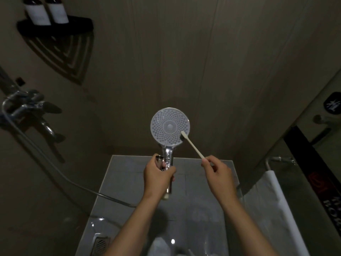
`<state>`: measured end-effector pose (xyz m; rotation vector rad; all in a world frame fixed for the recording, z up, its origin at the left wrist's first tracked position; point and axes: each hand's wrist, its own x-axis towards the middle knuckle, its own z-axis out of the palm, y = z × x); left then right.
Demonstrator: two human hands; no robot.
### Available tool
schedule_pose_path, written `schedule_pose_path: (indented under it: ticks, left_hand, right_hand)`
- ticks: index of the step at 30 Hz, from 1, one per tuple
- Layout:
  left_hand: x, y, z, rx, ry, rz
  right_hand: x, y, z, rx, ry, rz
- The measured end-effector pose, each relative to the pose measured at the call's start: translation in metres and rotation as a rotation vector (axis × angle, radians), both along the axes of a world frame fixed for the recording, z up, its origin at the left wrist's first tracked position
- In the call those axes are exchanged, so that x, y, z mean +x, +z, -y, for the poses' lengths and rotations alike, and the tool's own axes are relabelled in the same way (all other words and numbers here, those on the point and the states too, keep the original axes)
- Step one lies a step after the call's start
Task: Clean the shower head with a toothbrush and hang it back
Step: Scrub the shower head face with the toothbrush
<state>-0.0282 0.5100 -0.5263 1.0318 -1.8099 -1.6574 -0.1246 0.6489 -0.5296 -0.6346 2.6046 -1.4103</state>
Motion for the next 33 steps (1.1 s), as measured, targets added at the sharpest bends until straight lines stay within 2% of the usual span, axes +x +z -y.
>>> schedule_pose_path:
  ticks: [7, 16, 19, 24, 28, 33]
  left_hand:
    - [-0.002, 0.002, -0.009, -0.084, -0.056, 0.010]
    - [0.004, -0.003, -0.003, 0.001, -0.025, 0.050]
    - [0.004, -0.003, -0.001, -0.014, -0.015, 0.049]
    - [0.005, -0.003, -0.001, -0.013, -0.086, 0.063]
    - [0.004, 0.000, -0.005, -0.051, -0.137, 0.064]
    - [0.006, 0.003, -0.003, -0.044, -0.101, 0.052]
  right_hand:
    - [-0.009, 0.009, -0.003, 0.062, 0.036, -0.005]
    - [-0.012, -0.007, -0.013, 0.160, 0.125, 0.122]
    - [-0.013, -0.004, -0.015, 0.117, 0.143, 0.160]
    - [-0.008, 0.009, -0.011, -0.021, 0.094, 0.101]
    - [-0.013, 0.011, -0.009, 0.014, 0.087, 0.061]
    - [-0.009, -0.004, -0.013, 0.049, 0.123, 0.107]
